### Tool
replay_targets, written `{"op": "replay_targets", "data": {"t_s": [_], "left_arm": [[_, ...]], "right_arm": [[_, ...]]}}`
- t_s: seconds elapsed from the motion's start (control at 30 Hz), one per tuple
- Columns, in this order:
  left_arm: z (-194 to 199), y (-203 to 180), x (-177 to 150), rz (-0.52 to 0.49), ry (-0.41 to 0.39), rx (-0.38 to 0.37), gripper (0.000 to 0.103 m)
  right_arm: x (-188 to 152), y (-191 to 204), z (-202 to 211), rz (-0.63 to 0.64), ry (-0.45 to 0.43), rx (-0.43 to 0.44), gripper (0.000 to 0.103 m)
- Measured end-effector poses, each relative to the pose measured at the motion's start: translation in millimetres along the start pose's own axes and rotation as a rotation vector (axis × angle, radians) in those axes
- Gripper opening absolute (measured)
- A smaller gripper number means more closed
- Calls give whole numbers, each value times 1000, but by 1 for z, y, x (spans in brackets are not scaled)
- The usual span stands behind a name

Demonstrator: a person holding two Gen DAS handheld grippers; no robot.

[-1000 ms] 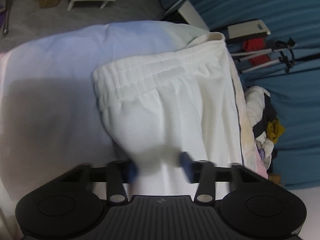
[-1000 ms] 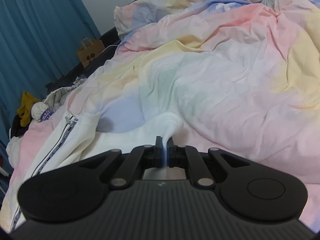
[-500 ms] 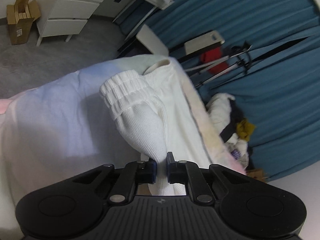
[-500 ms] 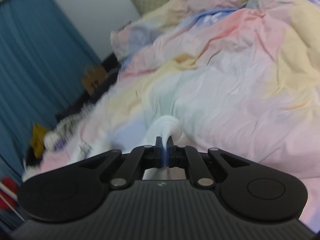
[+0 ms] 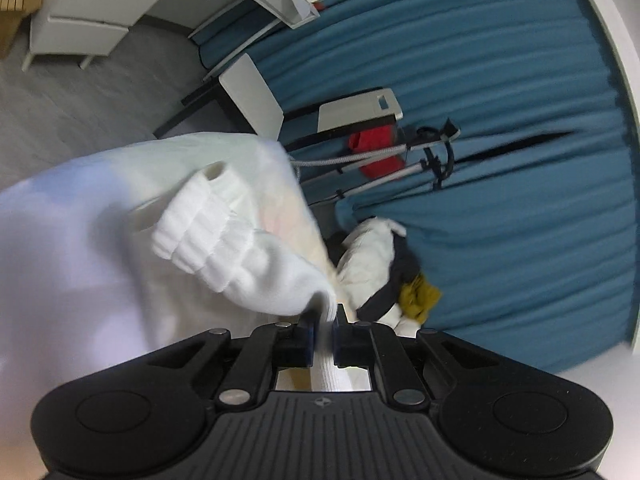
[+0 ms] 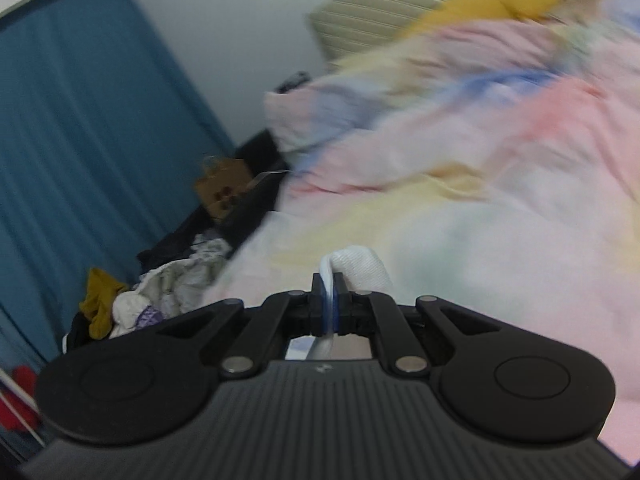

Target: Fold clothes

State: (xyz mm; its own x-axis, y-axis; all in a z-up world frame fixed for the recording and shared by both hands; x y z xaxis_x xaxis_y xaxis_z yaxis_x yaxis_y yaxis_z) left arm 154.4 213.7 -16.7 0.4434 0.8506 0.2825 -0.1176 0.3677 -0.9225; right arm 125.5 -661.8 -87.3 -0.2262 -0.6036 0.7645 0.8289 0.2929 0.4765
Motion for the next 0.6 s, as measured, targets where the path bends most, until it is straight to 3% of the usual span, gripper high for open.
{"op": "replay_targets", "data": {"t_s": [0.13, 0.27, 0.37, 0.47, 0.6], "left_arm": [[-78, -4, 37, 4, -16, 17, 8], [-162, 12, 58, -8, -14, 112, 8], [-213, 32, 63, -48, 23, 189, 9], [-242, 50, 64, -84, 65, 250, 12], [-252, 61, 64, -106, 102, 221, 18]], "right_arm": [[-7, 81, -47, 139, 6, 43, 6], [-42, 138, -101, 270, 39, 44, 6], [-75, 156, -135, 358, 86, 28, 6], [-99, 161, -158, 404, 140, 70, 11], [-100, 155, -152, 392, 131, 171, 28]]}}
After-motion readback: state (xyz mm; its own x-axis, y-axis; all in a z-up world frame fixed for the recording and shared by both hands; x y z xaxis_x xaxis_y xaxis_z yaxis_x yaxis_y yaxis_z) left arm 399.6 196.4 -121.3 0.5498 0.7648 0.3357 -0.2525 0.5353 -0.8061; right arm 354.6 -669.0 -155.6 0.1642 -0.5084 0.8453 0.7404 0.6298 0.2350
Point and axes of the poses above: each gripper's, at about its wrist camera, not at the fingertips, and z roughly against the way its jaws point, y to its left, x to its top, the point moved 7 cm from there along -z, roughly the way its jaws point, and after that the axes turned 8 degrees about -x, right-handed, at the moved point
